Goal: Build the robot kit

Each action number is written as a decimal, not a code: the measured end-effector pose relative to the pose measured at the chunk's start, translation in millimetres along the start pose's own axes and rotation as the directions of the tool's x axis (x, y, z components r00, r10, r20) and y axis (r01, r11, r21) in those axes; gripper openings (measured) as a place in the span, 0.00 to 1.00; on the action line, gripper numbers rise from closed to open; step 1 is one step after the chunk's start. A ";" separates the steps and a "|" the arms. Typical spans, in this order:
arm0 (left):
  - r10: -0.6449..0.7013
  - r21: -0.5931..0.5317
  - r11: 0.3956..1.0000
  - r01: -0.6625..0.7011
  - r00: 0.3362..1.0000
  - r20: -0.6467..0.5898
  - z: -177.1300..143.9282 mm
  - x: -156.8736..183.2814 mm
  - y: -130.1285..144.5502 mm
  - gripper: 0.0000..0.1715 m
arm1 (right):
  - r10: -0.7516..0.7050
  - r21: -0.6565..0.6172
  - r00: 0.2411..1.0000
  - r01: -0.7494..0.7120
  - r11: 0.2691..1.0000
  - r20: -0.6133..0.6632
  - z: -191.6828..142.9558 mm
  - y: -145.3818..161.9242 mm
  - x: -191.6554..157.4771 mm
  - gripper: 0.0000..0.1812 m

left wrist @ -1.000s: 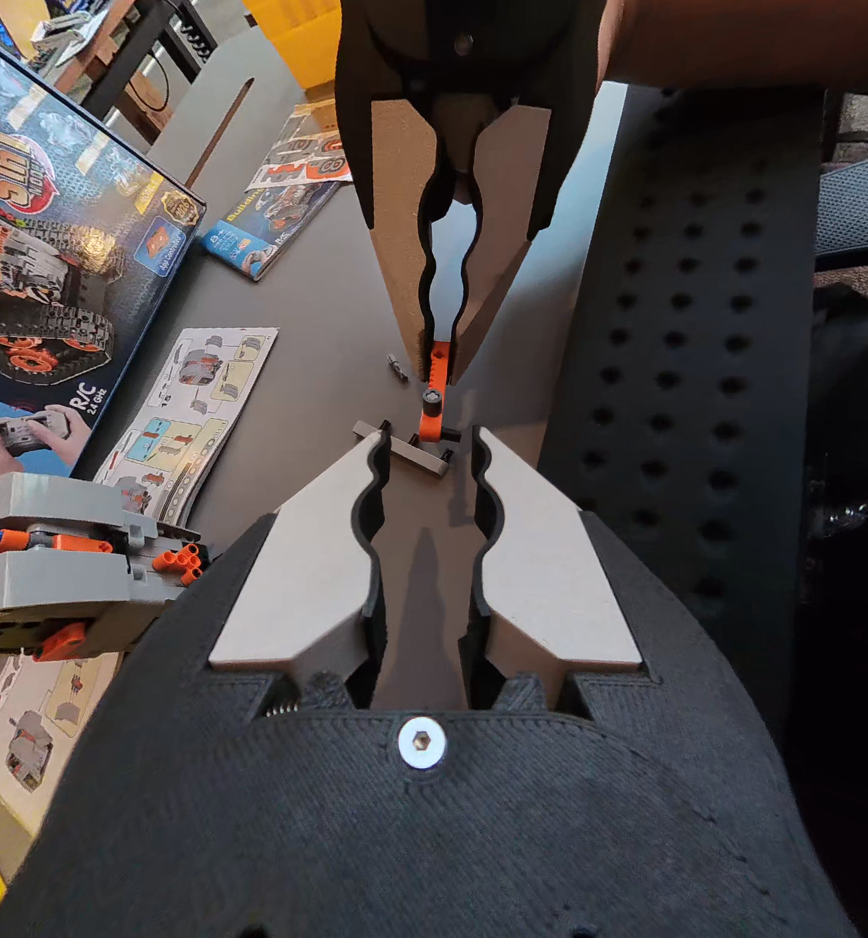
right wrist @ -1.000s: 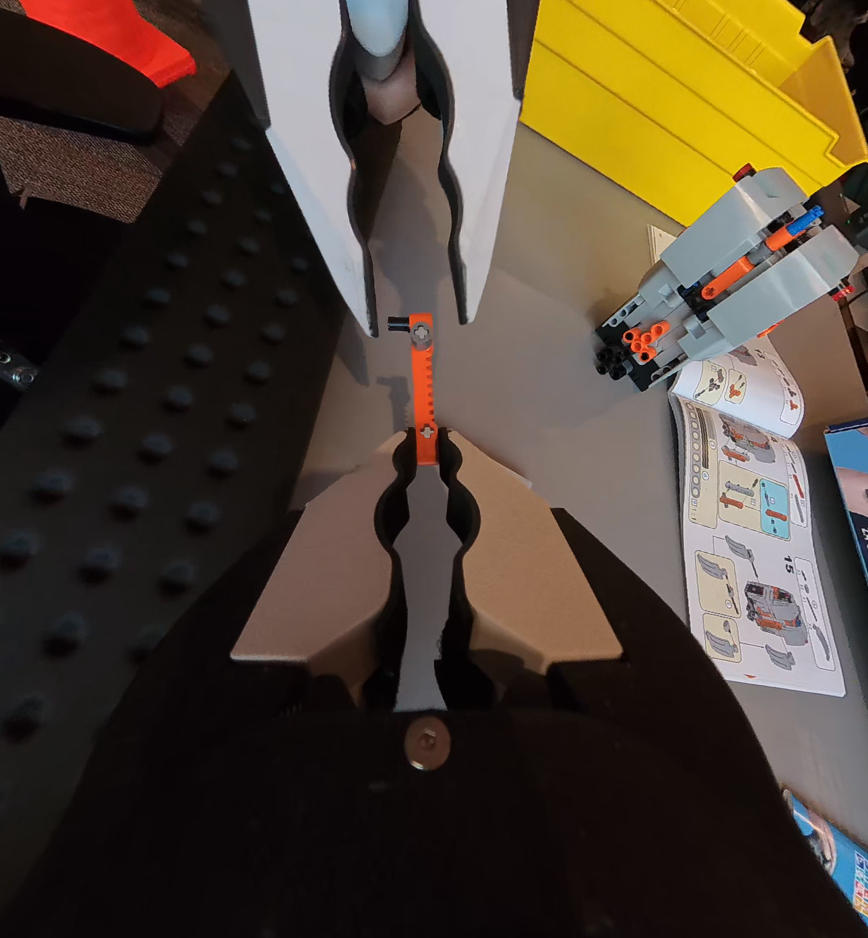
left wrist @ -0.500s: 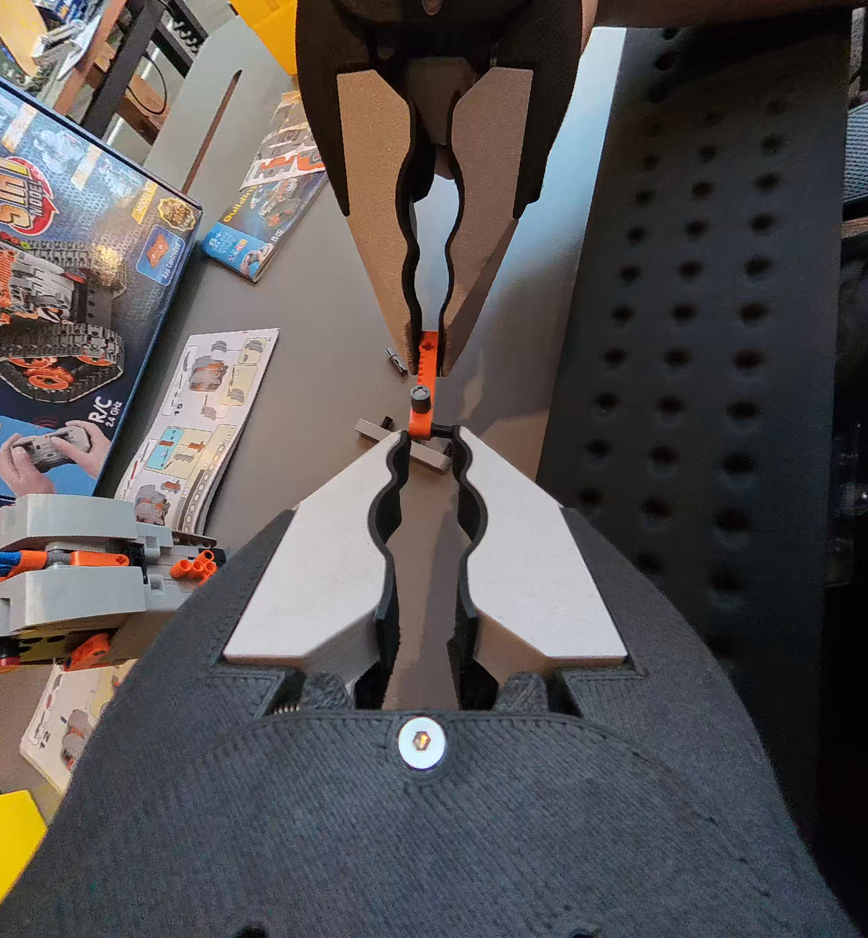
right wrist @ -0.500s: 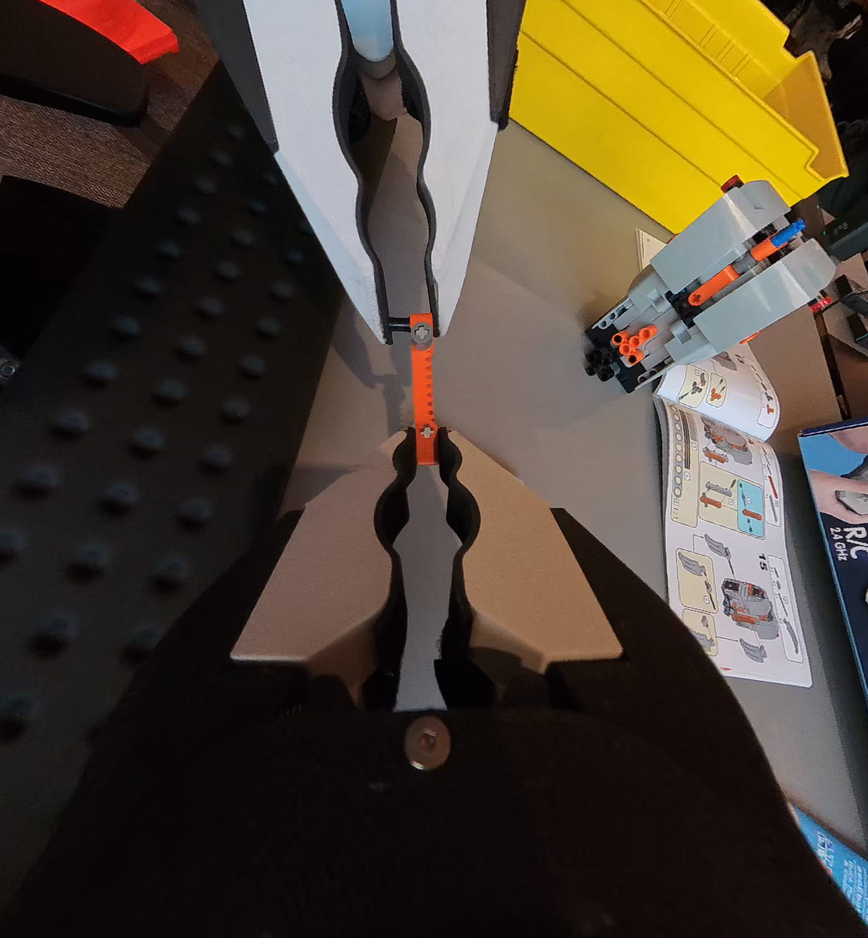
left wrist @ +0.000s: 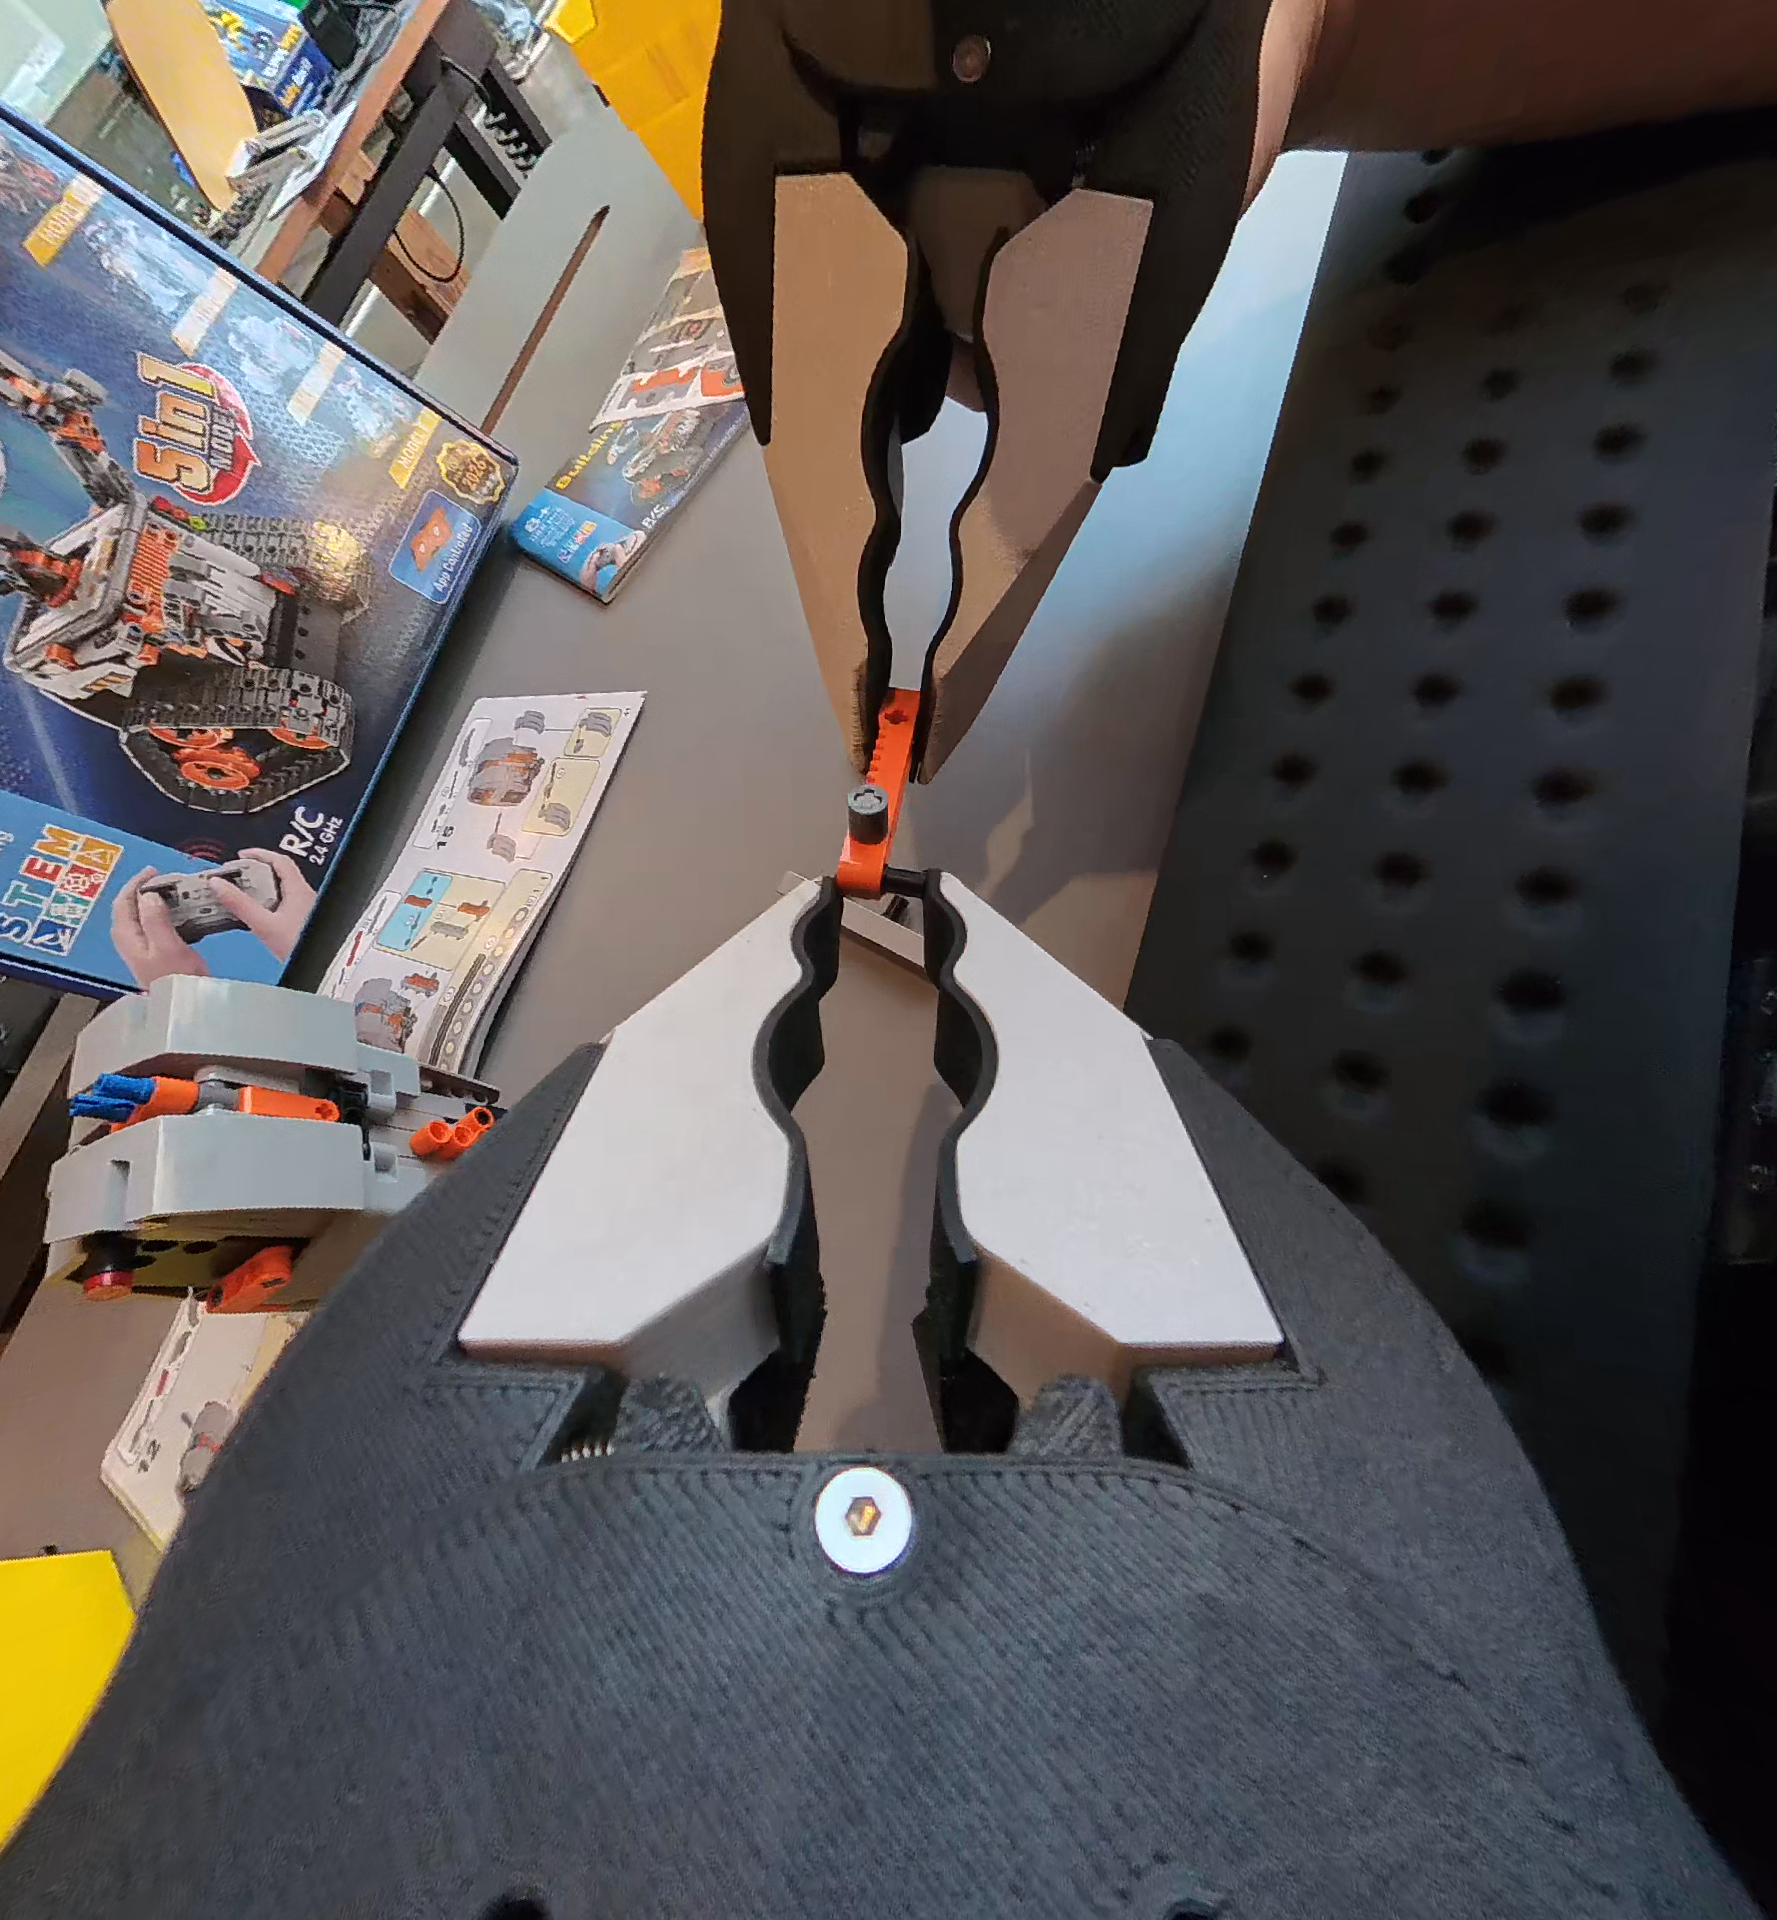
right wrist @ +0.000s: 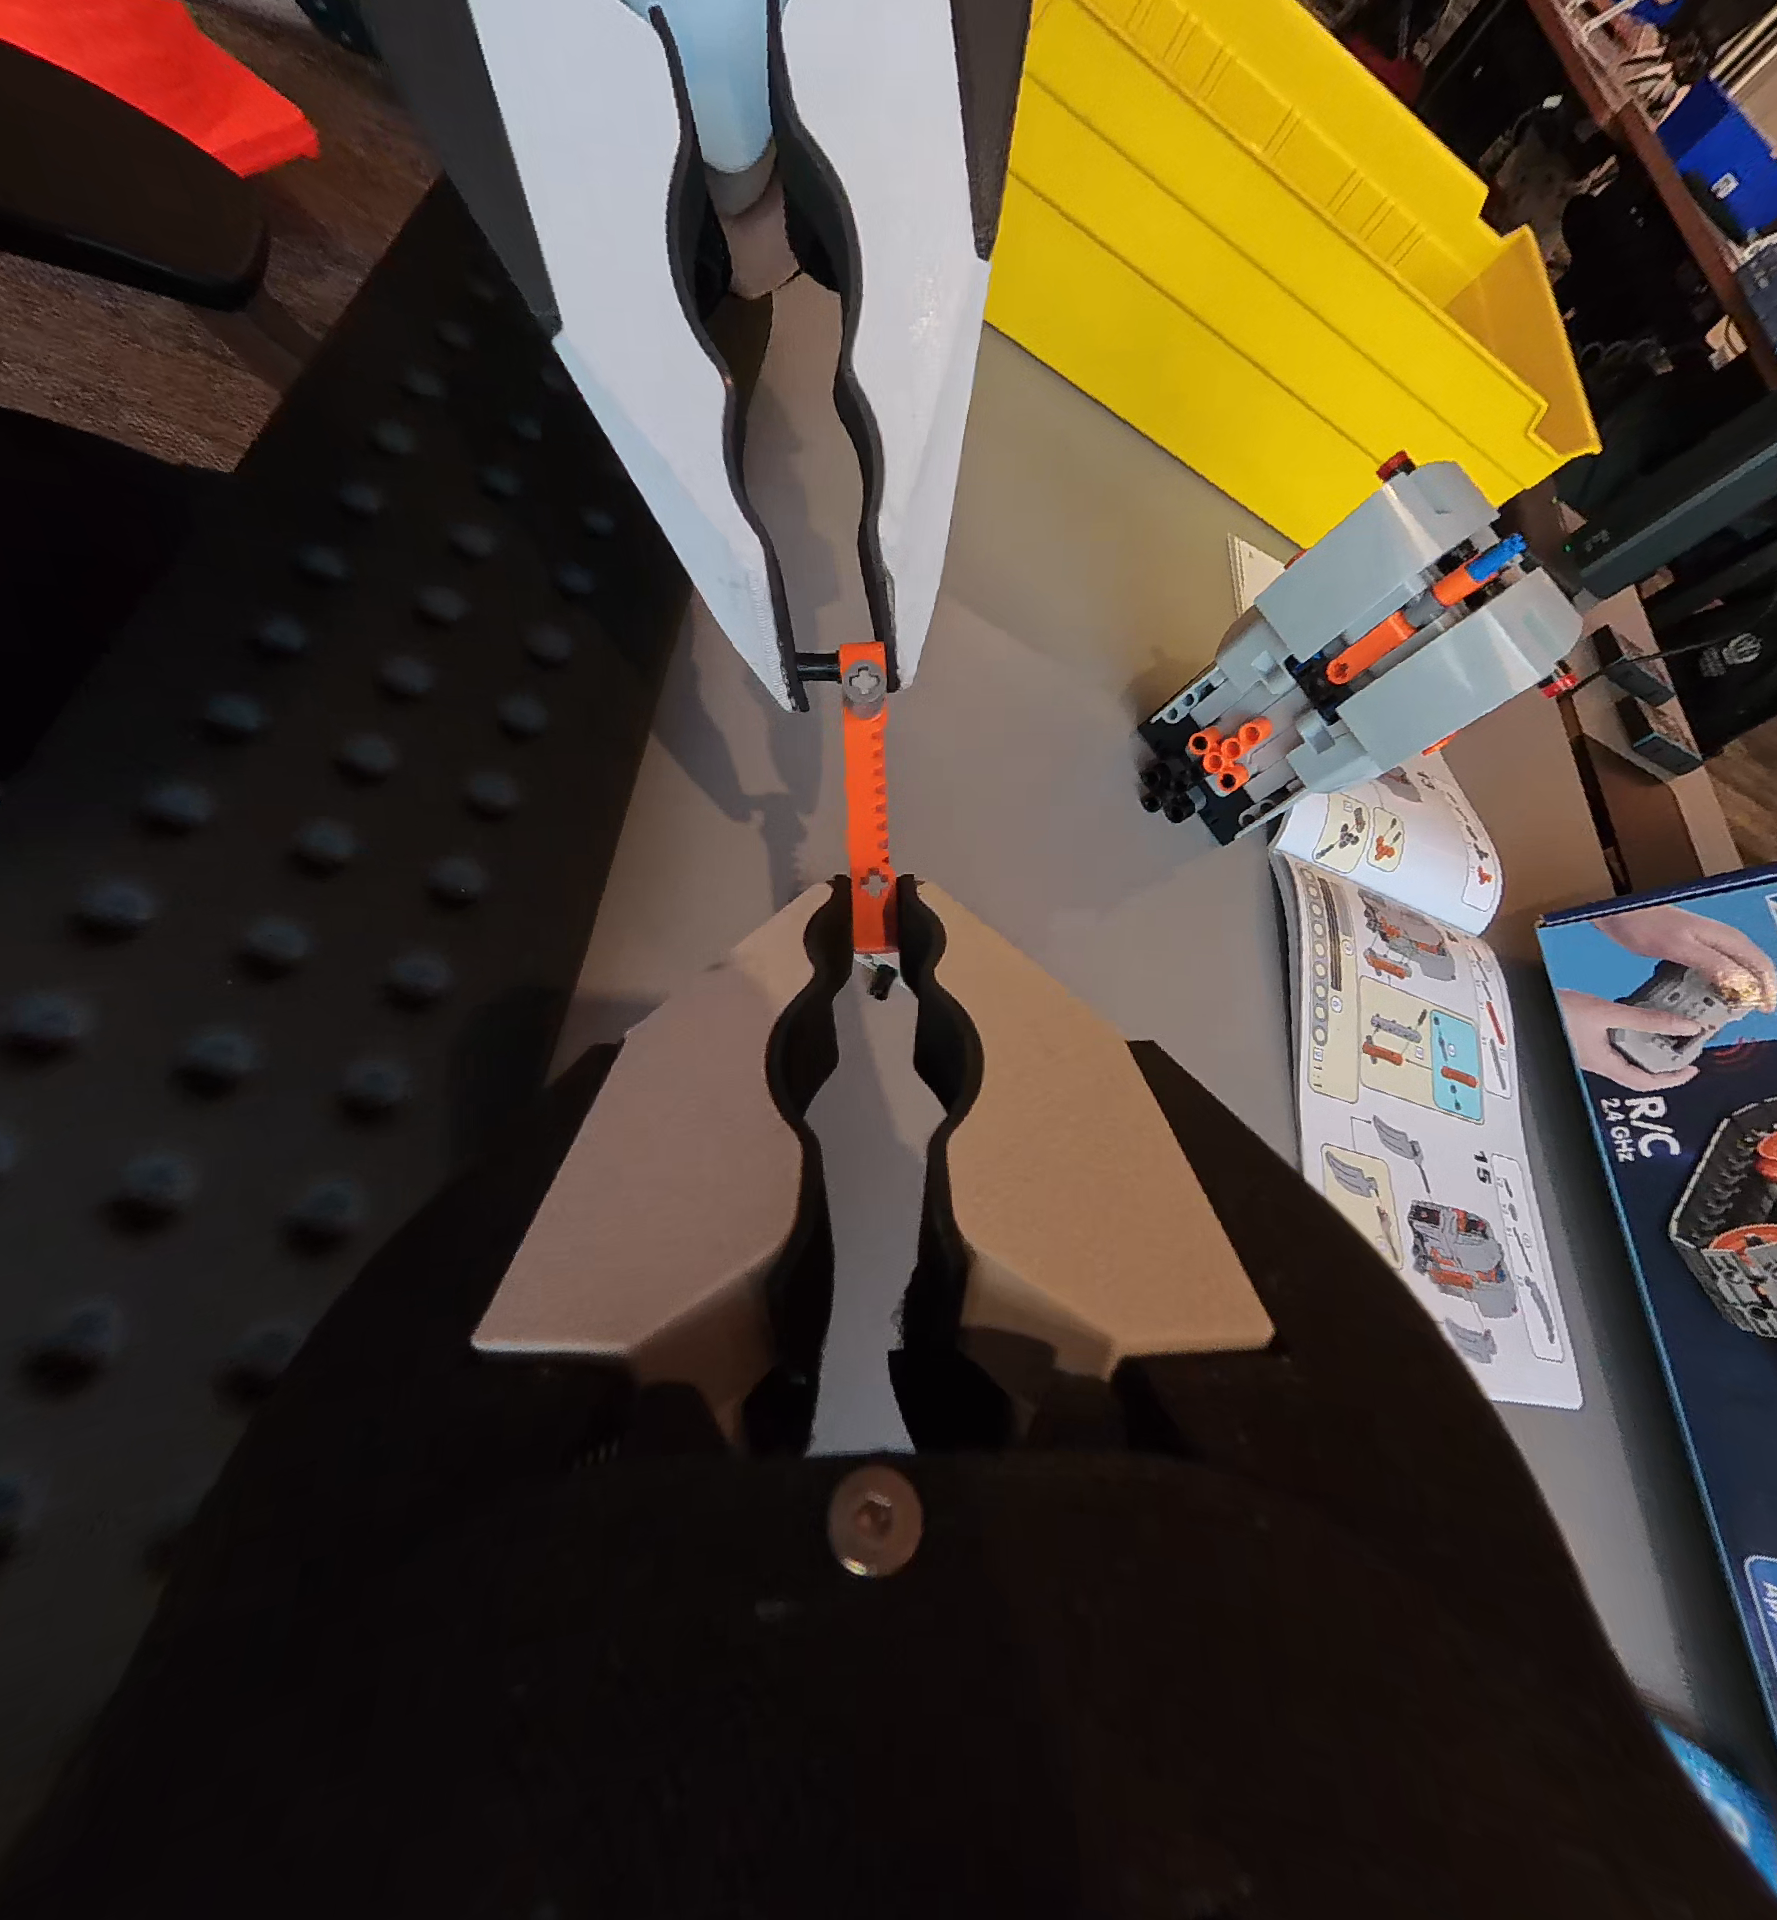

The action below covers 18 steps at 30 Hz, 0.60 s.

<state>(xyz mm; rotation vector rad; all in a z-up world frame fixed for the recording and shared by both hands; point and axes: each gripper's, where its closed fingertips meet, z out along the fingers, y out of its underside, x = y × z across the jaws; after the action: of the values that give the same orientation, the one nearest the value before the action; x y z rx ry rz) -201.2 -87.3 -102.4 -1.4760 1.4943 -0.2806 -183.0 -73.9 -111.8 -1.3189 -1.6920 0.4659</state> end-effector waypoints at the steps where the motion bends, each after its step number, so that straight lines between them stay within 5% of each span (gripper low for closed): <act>1: 0.016 -0.005 1.000 -0.016 1.000 0.006 -0.4 0.0 -0.3 0.08 | -0.014 0.000 1.000 0.014 1.000 -0.007 0.0 -0.4 0.1 0.03; 12: 0.224 0.011 0.973 -0.231 0.953 0.205 -14.5 -16.1 -16.8 0.09 | -0.388 -0.047 0.866 0.394 0.918 -0.316 -15.6 -28.0 20.7 0.04; 18: 0.254 0.000 0.965 -0.261 0.937 0.241 -13.9 -20.5 -19.2 0.12 | -0.438 -0.074 0.828 0.441 0.894 -0.350 -19.3 -29.8 23.1 0.04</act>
<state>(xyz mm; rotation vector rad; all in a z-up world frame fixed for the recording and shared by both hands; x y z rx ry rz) -203.8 -80.5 -71.9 -1.2230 1.4581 0.0320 -184.1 -67.9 -69.9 -0.8921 -1.6069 -0.0417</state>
